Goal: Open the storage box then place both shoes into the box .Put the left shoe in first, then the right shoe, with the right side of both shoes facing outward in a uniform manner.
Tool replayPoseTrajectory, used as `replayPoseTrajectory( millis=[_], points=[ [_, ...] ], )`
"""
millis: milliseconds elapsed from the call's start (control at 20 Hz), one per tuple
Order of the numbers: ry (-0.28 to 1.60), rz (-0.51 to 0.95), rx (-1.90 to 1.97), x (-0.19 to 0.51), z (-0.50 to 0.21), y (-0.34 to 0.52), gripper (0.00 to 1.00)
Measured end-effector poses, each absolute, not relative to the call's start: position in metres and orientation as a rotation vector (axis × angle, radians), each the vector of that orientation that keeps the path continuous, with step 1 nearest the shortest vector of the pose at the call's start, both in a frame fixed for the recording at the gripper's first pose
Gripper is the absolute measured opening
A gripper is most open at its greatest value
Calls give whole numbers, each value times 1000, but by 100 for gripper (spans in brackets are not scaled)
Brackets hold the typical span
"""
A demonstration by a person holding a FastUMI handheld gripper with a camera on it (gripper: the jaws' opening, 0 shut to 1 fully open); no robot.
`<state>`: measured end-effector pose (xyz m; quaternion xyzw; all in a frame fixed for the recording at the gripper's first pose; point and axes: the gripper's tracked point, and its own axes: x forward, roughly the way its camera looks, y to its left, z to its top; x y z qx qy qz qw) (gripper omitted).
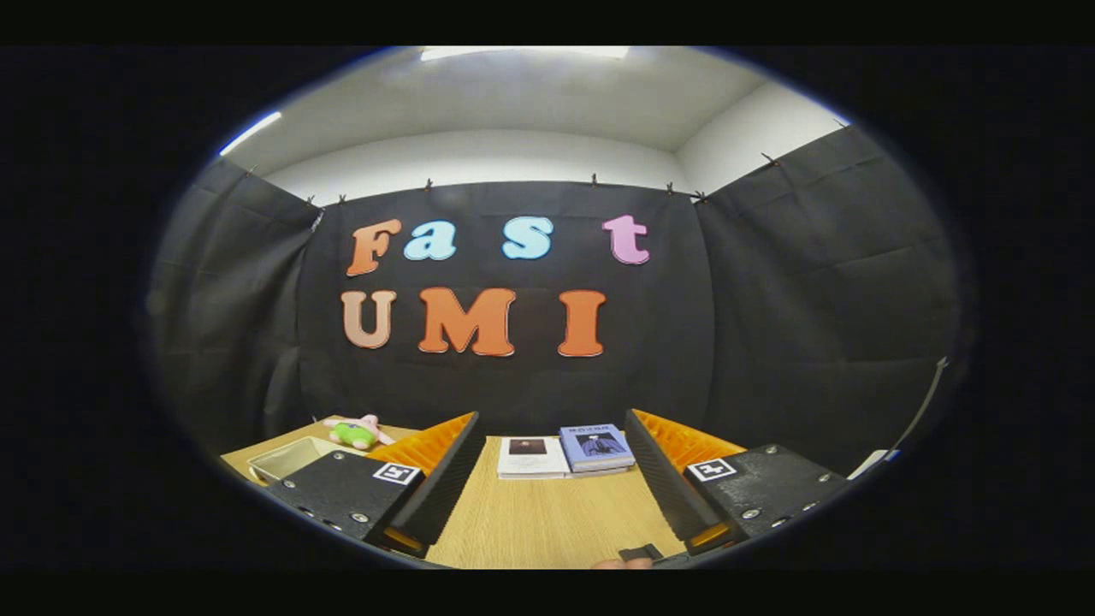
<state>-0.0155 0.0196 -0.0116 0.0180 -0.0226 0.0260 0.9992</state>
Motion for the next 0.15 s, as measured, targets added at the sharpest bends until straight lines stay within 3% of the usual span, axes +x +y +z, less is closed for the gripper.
replayPoseTrajectory(
  millis=[150],
  points=[
    [-45, 58, 43, -18, -11, 21, 97]
  ],
)
